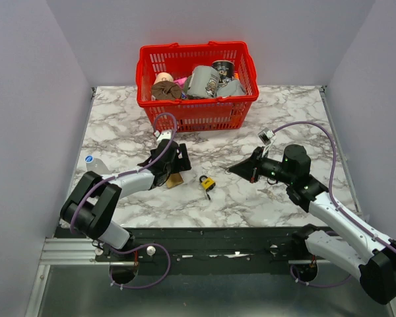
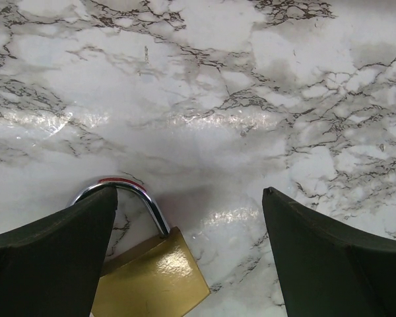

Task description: Unlock with the key

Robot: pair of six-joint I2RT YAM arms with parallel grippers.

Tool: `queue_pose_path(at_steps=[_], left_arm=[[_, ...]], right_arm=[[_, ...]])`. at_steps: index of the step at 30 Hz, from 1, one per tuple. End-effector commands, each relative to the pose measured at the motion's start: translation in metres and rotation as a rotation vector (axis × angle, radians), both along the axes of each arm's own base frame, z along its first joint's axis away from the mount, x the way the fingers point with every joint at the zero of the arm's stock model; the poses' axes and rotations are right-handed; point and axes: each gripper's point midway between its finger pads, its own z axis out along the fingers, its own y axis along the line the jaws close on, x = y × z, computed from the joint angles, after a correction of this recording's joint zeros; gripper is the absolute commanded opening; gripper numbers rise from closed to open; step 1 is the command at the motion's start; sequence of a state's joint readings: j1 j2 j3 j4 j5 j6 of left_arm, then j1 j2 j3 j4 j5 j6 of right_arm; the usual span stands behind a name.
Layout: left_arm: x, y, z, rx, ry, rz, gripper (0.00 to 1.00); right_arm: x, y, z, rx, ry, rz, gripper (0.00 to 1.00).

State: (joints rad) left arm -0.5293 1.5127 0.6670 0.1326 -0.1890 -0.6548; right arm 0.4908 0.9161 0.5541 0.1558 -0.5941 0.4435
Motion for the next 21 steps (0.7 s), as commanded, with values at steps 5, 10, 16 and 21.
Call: queue_pose_path(at_steps=[5, 10, 16, 21], left_arm=[[0.005, -0.006, 0.046, -0.002, -0.11, -0.068, 0.99], [-0.016, -0.001, 0.051, -0.008, -0.064, -0.04, 0.99], [-0.046, 0.042, 0.026, 0.081, 0.088, 0.196, 0.99], [-0.068, 0.056, 0.013, 0.171, 0.174, 0.286, 0.99]], right_arm=[[0.003, -0.003, -0.011, -0.029, 0.003, -0.017, 0.01], [0.004, -0.004, -0.012, -0.039, -0.003, -0.02, 0.01], [0.005, -0.004, -0.013, -0.048, -0.014, -0.018, 0.01], [0.004, -0.004, -0.013, -0.051, -0.033, -0.012, 0.01]])
